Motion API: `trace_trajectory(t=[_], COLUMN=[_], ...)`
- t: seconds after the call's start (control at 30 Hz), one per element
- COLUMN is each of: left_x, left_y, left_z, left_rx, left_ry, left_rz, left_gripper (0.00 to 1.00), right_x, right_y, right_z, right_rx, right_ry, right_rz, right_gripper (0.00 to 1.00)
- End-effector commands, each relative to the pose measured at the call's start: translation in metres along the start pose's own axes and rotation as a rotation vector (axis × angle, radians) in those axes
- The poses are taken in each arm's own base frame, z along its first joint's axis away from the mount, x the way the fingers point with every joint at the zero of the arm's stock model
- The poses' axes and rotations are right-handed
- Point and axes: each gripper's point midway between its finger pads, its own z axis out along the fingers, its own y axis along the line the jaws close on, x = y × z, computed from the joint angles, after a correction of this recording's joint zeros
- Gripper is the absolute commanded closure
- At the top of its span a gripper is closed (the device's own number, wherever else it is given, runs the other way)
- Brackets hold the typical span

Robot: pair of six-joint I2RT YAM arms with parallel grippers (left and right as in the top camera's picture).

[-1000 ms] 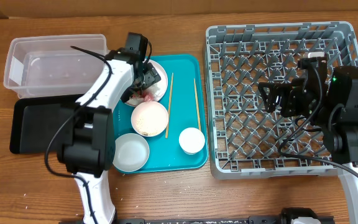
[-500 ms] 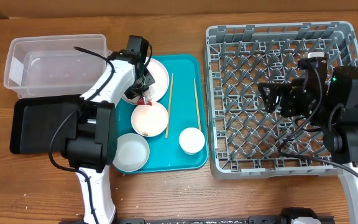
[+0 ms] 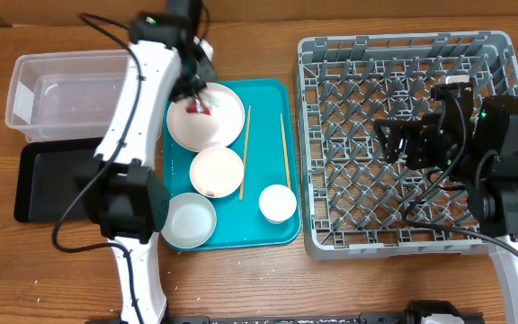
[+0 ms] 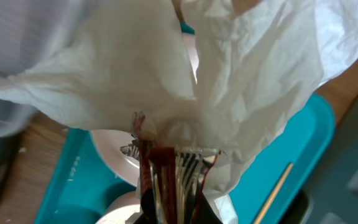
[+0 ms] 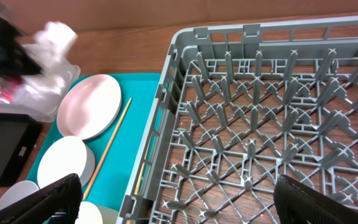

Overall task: Sort waste into correct bins and load items into the dishwasher
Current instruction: 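Carry the wrapper and tissue left and drop them into the clear bin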

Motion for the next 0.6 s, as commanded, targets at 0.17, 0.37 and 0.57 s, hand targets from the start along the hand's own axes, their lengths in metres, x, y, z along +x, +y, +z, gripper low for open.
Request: trace_trajectory(t=[0.17, 0.37, 0.57], left_x=[-0.076, -0.108, -0.102], left_y=[0.078, 0.126, 0.141], left_z=[-0.026, -0.001, 0.032], left_rx=[0.009, -0.008, -0.033], left_ry=[-0.111, -0.156, -0.126], left_rz=[-0.195, -0.298, -0.317], left_gripper=[0.96, 0.93, 0.79], right_x=[-0.014, -0.014, -0.014], right_y=[0.004, 0.004, 0.004], right_z=[-0.008, -0.008, -0.008], right_rx=[-0.007, -0.007, -0.007], right_ry=[-0.039, -0.039, -0.042], right_rz=[-0.011, -0.011, -0.012], right_gripper=[0.00, 0.00, 0.00])
